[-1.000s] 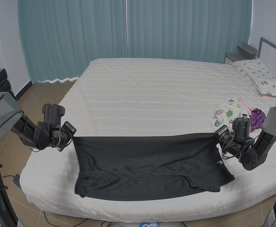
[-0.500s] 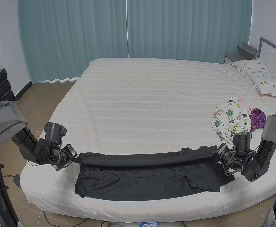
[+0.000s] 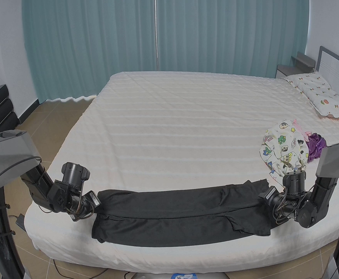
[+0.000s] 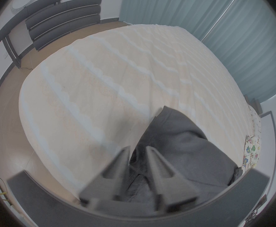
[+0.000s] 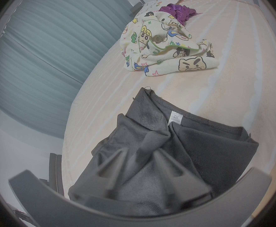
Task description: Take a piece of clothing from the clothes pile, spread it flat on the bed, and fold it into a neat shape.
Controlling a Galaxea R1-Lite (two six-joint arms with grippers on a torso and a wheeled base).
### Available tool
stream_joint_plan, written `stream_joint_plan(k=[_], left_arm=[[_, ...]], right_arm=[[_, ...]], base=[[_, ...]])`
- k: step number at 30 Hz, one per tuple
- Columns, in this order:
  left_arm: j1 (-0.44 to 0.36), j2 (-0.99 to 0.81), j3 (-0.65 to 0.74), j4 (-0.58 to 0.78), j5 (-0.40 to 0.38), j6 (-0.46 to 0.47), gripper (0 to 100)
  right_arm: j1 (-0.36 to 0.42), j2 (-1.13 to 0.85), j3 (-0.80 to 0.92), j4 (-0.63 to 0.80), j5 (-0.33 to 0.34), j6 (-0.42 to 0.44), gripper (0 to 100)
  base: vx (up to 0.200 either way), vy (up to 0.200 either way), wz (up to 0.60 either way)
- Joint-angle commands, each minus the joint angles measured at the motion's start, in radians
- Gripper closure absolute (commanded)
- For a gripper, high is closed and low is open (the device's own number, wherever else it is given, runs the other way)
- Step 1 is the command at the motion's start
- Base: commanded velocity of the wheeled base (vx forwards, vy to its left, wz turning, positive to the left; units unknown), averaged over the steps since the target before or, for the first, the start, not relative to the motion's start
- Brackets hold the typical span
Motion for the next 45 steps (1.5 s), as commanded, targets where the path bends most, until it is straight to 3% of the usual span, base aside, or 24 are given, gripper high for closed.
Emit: stream_joint_plan(k=[1, 6, 14, 19, 23, 27, 37, 38, 45], left_arm=[[-0.008, 0.001, 0.024, 0.000, -0.001, -0.001, 0], [0.002, -0.033, 0.062, -0.002, -0.001, -0.008, 0], [0.047, -0.200, 0.224, -0.014, -0.236, 0.002, 0], [0.027, -0.189, 0.236, -0.013, -0.284, 0.071, 0], [-0.012, -0.124, 0.257, -0.014, -0.271, 0.162, 0], [-0.035, -0.097, 0.263, -0.020, -0.259, 0.169, 0], [-0.091, -0.005, 0.270, -0.146, -0.127, 0.169, 0], [-0.094, -0.004, 0.270, -0.146, -0.121, 0.169, 100], [-0.091, -0.010, 0.294, -0.143, -0.083, 0.162, 100]], right_arm=[[-0.007, -0.002, 0.001, -0.002, 0.001, 0.002, 0], [-0.033, -0.039, 0.021, -0.003, 0.006, 0.016, 0], [-0.039, -0.045, 0.197, -0.187, 0.096, 0.019, 0], [-0.028, -0.027, 0.265, -0.293, 0.134, 0.016, 0], [-0.028, -0.022, 0.311, -0.367, 0.161, -0.003, 0], [-0.025, -0.022, 0.320, -0.383, 0.161, -0.004, 0], [-0.031, -0.028, 0.322, -0.385, 0.161, -0.010, 0], [-0.033, -0.028, 0.322, -0.385, 0.161, -0.010, 0], [-0.033, -0.024, 0.342, -0.413, 0.161, -0.010, 0]], base=[[0.000, 0.000, 0.00], [0.000, 0.000, 0.00], [0.000, 0.000, 0.00], [0.000, 0.000, 0.00], [0.000, 0.000, 0.00], [0.000, 0.000, 0.00], [0.000, 0.000, 0.00], [0.000, 0.000, 0.00], [0.000, 0.000, 0.00]])
